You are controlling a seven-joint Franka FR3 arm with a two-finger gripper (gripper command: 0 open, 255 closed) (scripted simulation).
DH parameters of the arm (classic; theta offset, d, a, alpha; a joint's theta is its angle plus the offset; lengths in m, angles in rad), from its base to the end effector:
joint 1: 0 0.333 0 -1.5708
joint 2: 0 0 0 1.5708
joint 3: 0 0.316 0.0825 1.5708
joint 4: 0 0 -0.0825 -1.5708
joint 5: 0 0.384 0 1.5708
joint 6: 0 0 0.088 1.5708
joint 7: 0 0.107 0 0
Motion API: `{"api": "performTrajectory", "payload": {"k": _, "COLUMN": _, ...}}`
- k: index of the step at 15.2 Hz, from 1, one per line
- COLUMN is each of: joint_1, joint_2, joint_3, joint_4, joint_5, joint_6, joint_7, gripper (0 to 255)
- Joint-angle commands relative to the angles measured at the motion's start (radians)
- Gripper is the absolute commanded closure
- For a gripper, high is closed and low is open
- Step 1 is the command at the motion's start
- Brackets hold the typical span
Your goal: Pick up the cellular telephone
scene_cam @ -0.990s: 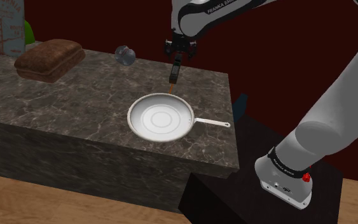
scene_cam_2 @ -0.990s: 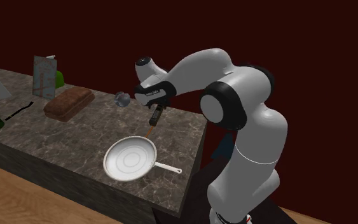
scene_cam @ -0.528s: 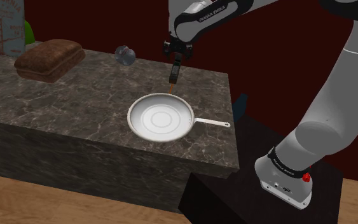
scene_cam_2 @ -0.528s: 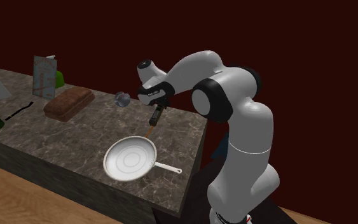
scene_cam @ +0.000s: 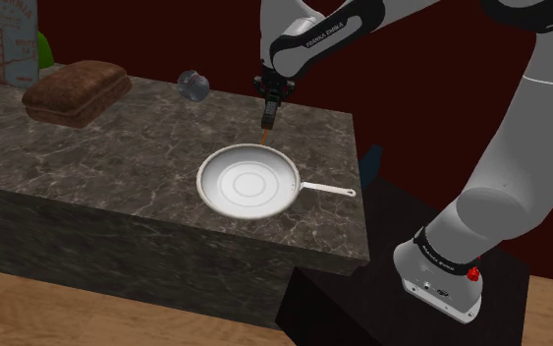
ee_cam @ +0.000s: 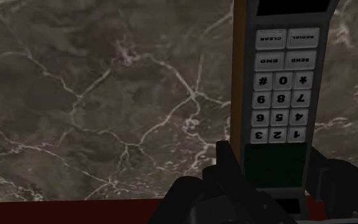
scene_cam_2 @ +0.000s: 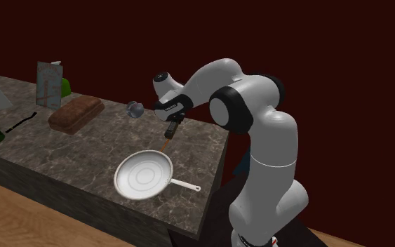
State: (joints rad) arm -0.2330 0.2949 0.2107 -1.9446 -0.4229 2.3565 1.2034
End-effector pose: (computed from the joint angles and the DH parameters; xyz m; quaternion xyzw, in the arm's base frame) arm 0.6233 -0.0257 0.3465 0.8787 -0.4555 0.1241 0.0706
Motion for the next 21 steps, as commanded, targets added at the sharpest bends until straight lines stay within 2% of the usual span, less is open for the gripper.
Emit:
{"api": "performTrajectory", "payload": {"k": 1, "joint_1": 0.0, "joint_2": 0.0, "joint_3": 0.0, "joint_4": 0.0, "joint_5": 0.0, "joint_6": 0.001, "joint_7": 0.0, "gripper": 255}}
{"api": "performTrajectory", "payload": {"k": 8, "joint_1": 0.001, "joint_2": 0.0, "joint_3": 0.0, "joint_4": 0.0, "joint_5": -0.001, "joint_6": 0.0, "joint_7": 0.001, "gripper": 255}}
{"api": "performTrajectory", "payload": {"k": 21, "joint_1": -0.008, "joint_2": -0.081, "joint_3": 0.019, "joint_4": 0.069, "joint_5": 0.063, "joint_6": -0.139, "joint_7": -0.067, "gripper": 255}}
